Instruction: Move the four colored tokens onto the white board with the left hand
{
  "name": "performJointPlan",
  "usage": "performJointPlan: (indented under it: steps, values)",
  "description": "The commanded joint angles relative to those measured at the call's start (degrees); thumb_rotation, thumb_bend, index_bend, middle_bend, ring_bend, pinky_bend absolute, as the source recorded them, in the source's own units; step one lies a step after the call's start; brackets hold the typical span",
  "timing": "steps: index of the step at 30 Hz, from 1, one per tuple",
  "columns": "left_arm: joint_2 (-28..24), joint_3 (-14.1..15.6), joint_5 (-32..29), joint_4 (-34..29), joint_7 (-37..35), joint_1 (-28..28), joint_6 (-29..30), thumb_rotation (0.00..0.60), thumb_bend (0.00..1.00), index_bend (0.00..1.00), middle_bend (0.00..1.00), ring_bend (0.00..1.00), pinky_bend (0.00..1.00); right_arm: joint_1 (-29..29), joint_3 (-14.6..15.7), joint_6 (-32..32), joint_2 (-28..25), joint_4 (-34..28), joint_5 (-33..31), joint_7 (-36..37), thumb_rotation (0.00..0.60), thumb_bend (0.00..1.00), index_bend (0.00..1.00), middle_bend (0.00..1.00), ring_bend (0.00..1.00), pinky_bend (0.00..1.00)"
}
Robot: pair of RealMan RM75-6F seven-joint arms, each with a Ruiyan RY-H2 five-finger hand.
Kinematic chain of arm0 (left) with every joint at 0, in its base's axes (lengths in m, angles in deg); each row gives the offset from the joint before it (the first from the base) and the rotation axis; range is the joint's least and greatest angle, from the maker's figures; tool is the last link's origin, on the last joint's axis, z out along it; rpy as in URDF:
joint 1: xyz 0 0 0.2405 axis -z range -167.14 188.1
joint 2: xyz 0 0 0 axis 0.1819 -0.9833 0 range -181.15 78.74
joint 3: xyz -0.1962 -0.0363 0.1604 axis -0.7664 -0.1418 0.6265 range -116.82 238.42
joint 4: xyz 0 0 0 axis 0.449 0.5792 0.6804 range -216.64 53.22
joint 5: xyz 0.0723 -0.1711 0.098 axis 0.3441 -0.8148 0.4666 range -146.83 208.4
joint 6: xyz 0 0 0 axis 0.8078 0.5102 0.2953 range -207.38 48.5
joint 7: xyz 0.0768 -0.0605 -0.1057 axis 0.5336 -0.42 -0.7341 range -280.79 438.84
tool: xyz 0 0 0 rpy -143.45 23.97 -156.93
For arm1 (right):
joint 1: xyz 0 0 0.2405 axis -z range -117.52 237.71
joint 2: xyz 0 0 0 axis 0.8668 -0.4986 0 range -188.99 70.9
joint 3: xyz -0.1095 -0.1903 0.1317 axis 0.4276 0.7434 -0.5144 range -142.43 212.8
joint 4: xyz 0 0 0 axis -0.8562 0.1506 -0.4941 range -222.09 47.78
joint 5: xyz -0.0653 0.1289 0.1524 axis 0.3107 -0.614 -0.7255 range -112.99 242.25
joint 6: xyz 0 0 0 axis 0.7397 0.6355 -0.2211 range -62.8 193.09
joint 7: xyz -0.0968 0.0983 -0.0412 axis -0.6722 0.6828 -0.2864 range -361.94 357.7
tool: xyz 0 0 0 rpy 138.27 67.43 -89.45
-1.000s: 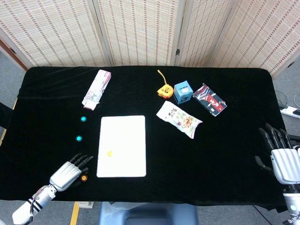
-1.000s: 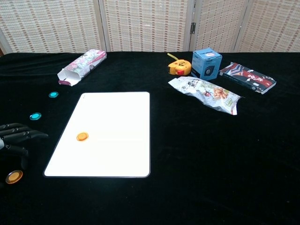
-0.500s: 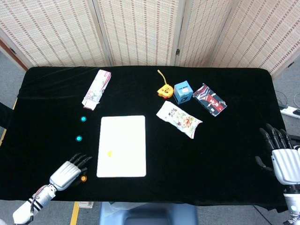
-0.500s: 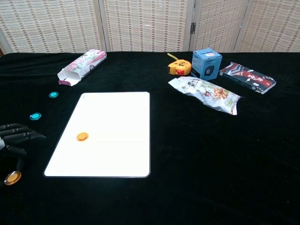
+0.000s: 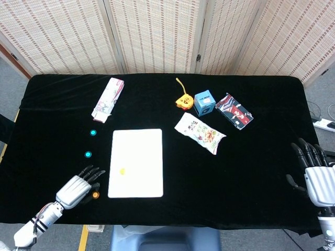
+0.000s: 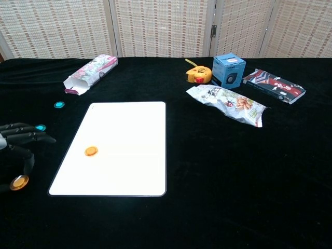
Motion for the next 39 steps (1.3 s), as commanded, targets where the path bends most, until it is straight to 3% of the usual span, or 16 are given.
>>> performJointPlan:
  steps: [1,11,23,39]
  values:
    - [-1.62,-1.49,-0.20,-2.42,-1.06,1.85,-0.74,0.600,0.45,0.53,0.12,0.00,0.00,0.10,0.01,-0.12,0.03,0.18,-0.02,0.17,0.600,0.36,0.00,0.02,0.05,0.00]
    - [-0.88,-7.18,-2.40,-7.29,-1.51,10.18,-8.93,0.600,0.46,0.53,0.12,0.00,0.00,0.02,-0.09,0.26,0.32,1.31,-0.39,1.25,0.600,0.36,0.00,0.02,0.05,0.00]
    - [5.95,-12.60,-8.13,-5.24,1.63,18.82,-19.81,0.600,0.46,0.53,0.12,0.00,0.00,0.18,-0.19,0.75,0.36,1.85,-1.41,1.66,0.600,0.36,0.00,0.02,0.05,0.00]
    - [10.38,-13.13,-14.19,-0.74,7.00,21.18,-23.66,0.600,0.46,0.52,0.12,0.00,0.00,0.22,-0.28,1.26,0.50,2.10,-2.11,1.74,0.600,0.36,0.00,0.02,0.05,0.00]
